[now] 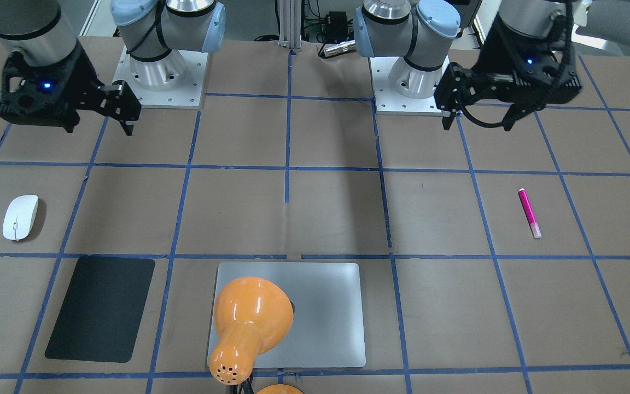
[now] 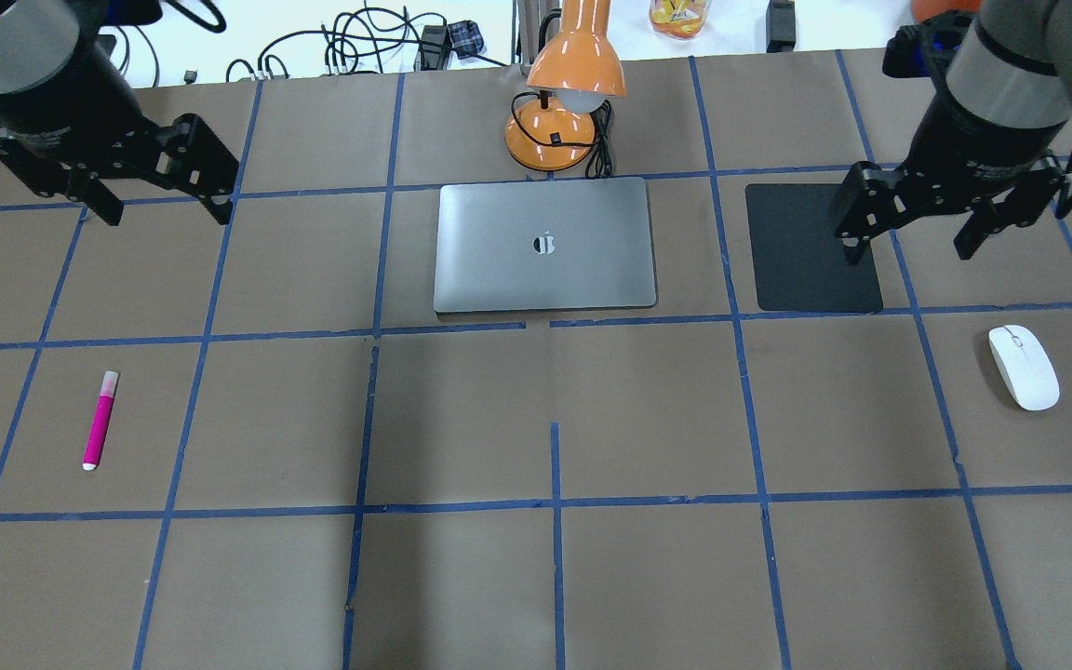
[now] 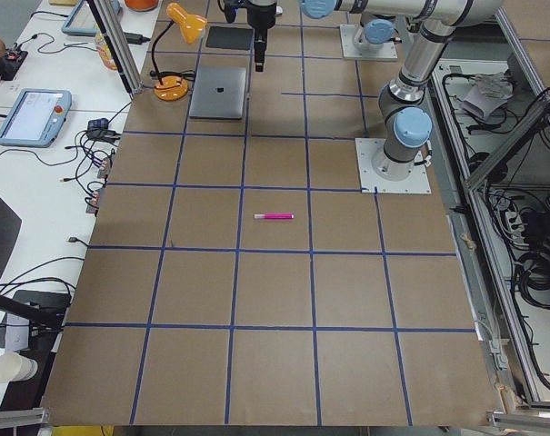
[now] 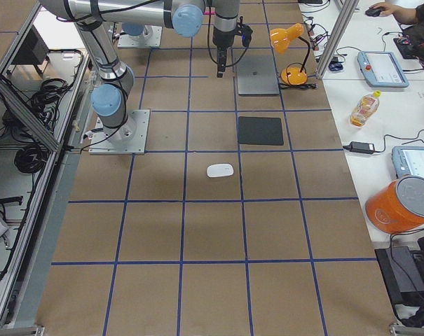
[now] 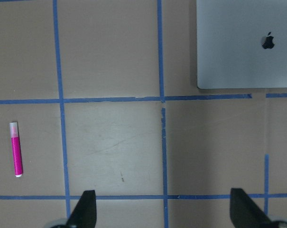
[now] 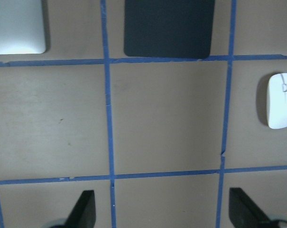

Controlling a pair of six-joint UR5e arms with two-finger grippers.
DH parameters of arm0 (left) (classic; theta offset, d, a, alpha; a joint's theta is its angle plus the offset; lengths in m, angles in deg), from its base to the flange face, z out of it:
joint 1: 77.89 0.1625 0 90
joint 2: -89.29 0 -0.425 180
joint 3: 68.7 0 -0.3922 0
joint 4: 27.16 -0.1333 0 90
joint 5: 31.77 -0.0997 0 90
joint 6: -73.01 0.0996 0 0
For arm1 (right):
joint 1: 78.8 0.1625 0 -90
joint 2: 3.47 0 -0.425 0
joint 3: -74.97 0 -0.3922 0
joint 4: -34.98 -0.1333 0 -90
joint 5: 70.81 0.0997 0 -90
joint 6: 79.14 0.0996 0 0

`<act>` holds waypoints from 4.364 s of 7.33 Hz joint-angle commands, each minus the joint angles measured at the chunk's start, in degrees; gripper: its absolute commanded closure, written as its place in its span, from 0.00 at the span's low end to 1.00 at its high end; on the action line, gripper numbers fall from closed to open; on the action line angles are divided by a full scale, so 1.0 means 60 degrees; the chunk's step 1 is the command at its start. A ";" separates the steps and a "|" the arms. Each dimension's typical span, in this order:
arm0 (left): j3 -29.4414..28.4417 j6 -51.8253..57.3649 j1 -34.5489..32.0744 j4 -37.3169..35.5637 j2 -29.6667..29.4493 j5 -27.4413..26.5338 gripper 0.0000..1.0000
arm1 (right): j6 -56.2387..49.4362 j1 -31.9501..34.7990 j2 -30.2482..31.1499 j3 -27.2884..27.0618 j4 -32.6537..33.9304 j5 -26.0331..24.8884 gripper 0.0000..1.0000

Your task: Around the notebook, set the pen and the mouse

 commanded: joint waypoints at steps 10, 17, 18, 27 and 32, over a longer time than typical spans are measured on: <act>0.6304 0.5655 0.5091 -0.9345 -0.2696 0.0370 0.03 | -0.6024 -0.4510 -0.3432 -0.2507 0.6305 0.0258 0.00; 0.6083 0.5640 0.5677 -0.9419 -0.3064 0.0414 1.00 | -0.5878 -0.4510 -0.4093 -0.2713 0.6484 0.0257 0.01; 0.6098 0.5640 0.5677 -0.9419 -0.3049 0.0429 1.00 | -0.5951 -0.4510 -0.4093 -0.2713 0.6484 0.0214 0.10; 0.6084 -0.6481 0.0225 -0.8143 -0.1481 0.0707 1.00 | -0.5849 -0.4510 -0.4079 -0.2596 0.6382 0.0097 0.63; 0.5194 -1.6246 -0.4529 -0.7854 -0.2124 -0.0020 1.00 | -0.3281 -0.2436 -0.4151 -0.1455 0.6308 0.0287 0.62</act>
